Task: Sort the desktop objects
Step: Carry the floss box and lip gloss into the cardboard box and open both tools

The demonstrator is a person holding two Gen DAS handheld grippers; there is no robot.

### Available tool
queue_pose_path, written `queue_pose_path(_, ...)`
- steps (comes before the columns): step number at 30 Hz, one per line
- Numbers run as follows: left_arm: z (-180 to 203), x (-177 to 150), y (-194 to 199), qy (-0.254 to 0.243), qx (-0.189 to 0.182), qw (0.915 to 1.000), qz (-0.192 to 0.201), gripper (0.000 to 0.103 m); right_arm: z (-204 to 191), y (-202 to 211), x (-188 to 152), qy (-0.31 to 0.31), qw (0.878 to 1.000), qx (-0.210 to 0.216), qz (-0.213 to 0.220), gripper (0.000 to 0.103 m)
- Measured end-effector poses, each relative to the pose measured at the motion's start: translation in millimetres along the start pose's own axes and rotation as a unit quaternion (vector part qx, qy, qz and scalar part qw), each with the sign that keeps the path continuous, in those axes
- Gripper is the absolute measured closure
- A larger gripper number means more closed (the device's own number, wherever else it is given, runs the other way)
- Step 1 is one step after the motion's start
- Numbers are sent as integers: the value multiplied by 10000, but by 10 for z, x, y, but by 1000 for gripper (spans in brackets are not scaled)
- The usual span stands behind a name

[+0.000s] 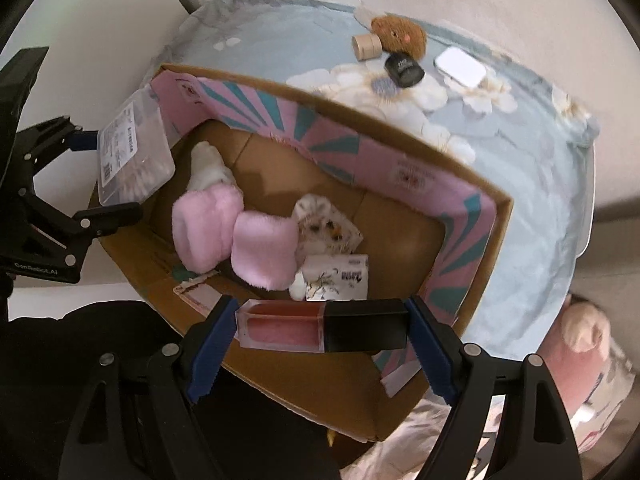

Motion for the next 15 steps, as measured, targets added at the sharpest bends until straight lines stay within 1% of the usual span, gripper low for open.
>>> queue_pose_path(5,20,-38,-12,-39,34,10000,-38,15,2,10,-8,-46,10000,39,5,22)
queue_pose_path(9,52,-39,-39,-24,-7,9999,-99,15,-23,9,-17,-74,9999,86,0,22)
queue_pose_path(12,70,-35,-64,27,-22,9999,-138,14,-46,-36,-14,-108,9998,100,-102,22)
queue_pose_path(15,80,-28,-46,34,-54,9999,-87,0,-43,-92,-10,-309,9993,53,-186,21)
Point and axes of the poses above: each gripper's, at about its wrist camera, not at the fingertips, and y roughly against the way its jaws point, z to its right, x to its top, the point moved 4 cm from there along -y, roughly the way its jaws point, and after that the axes turned 9 degrees about -x, right-handed, at the moved point
